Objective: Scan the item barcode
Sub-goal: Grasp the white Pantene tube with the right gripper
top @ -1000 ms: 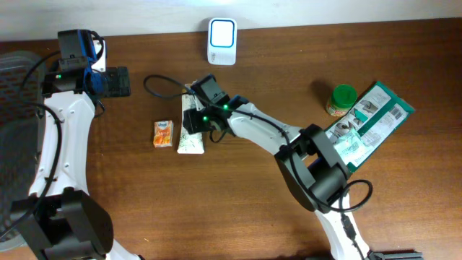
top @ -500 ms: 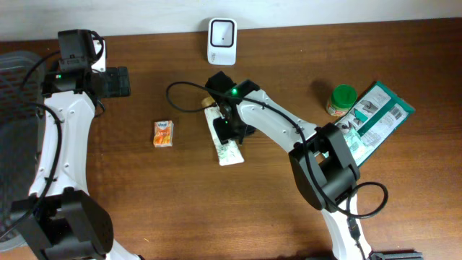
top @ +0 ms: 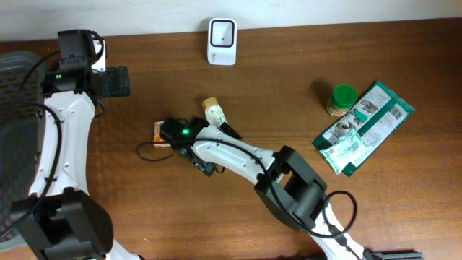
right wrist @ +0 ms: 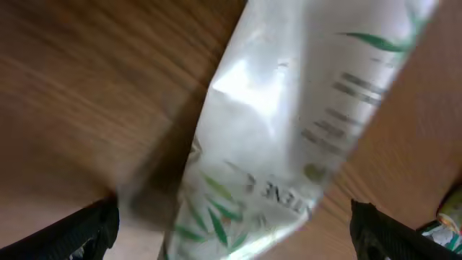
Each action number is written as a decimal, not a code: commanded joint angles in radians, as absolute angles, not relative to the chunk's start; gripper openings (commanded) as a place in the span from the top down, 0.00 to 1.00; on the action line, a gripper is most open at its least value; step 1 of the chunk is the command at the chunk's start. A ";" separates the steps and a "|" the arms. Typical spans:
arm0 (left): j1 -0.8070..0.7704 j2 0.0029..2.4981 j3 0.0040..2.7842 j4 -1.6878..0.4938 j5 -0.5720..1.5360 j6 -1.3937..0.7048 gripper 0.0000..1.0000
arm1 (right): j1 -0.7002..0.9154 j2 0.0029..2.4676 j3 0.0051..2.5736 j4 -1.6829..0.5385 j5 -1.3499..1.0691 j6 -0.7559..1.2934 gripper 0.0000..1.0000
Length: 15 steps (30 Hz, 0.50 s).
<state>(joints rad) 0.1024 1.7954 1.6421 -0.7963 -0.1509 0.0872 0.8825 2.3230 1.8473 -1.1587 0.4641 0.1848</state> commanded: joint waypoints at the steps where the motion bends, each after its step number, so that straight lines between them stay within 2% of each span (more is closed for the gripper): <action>1: 0.104 1.803 1.654 -0.795 -0.157 0.100 0.01 | 0.875 2.369 1.834 -1.163 0.510 0.198 0.02; 3: 0.104 1.803 1.654 -0.795 -0.158 0.100 0.01 | 0.874 2.386 1.819 -1.171 0.537 0.198 0.01; 4: 0.104 1.803 1.654 -0.795 -0.157 0.100 0.01 | 0.870 2.386 1.801 -1.171 0.565 0.198 0.06; 5: 0.104 1.803 1.654 -0.795 -0.158 0.100 0.01 | 0.863 2.386 1.783 -1.176 0.572 0.198 0.20; 7: 0.104 1.803 1.654 -0.795 -0.158 0.100 0.01 | 0.853 2.386 1.774 -1.198 0.573 0.198 0.56; 8: 0.104 1.803 1.654 -0.795 -0.158 0.100 0.01 | 0.852 2.385 1.774 -1.197 0.573 0.198 0.61; 9: 0.104 1.803 1.654 -0.795 -0.158 0.100 0.01 | 0.852 2.385 1.774 -1.196 0.573 0.198 0.81; 10: 0.104 1.803 1.654 -0.795 -0.158 0.100 0.01 | 0.852 2.385 1.774 -1.196 0.573 0.198 0.94; 15: 0.104 1.803 1.654 -0.795 -0.157 0.100 0.01 | 0.851 2.366 1.834 -1.236 0.514 0.198 0.96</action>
<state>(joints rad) 0.1024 1.7954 1.6421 -0.7963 -0.1509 0.0872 0.8577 2.3516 1.7950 -1.2133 0.6128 0.2012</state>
